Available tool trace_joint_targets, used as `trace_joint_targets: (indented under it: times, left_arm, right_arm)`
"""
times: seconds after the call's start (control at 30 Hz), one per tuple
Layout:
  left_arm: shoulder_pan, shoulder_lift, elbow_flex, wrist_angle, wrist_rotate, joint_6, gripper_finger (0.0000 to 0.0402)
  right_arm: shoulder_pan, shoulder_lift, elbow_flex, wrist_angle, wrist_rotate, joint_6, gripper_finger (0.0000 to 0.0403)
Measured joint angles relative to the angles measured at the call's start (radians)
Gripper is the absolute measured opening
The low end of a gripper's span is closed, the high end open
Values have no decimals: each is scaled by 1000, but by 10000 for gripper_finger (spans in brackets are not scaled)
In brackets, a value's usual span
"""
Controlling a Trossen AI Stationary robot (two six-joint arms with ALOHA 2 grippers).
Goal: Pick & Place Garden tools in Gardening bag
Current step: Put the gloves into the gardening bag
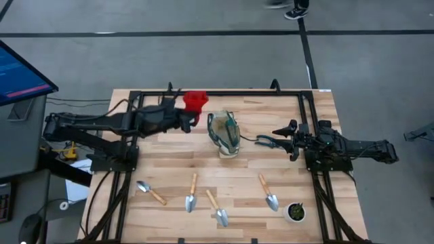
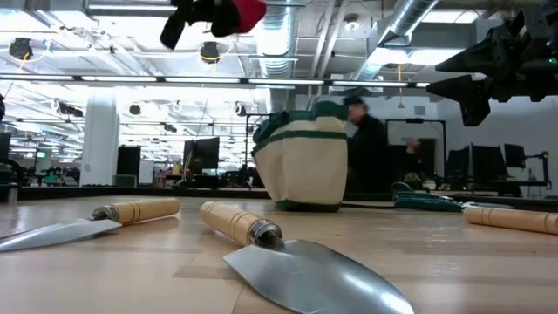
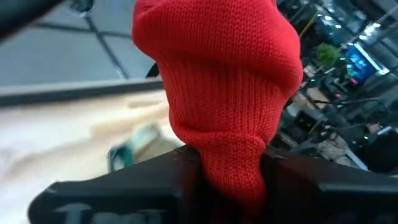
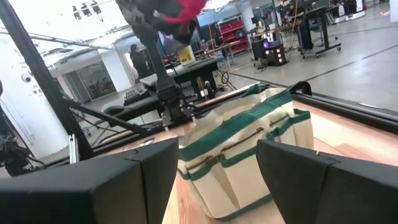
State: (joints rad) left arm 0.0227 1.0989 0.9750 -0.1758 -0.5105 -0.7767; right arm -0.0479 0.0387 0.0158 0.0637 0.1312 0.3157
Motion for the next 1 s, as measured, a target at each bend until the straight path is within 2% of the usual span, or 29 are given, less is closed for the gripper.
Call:
trace_joint_targets:
  times: [0.13,0.27,0.37,0.67,0.8,1.0]
  left_arm:
    - [21,99,116,-7,91,185,46]
    - [32,213,232,-13,257,539,46]
    - [35,291,278,-31,330,752,46]
    - [107,441,304,-66,378,911,46]
    - [129,481,304,-79,440,1131,46]
    - [143,492,304,-98,436,1543,46]
  right_arm:
    - [0,0,0,-1,0,0,207]
    - [0,0,0,-5,0,0,208]
    - [0,0,0,-6,0,0,208]
    - [0,0,0,-16,1,0,202]
    - [0,0,0,-20,1,1,197]
    - [0,0,0,-22,1,25,191]
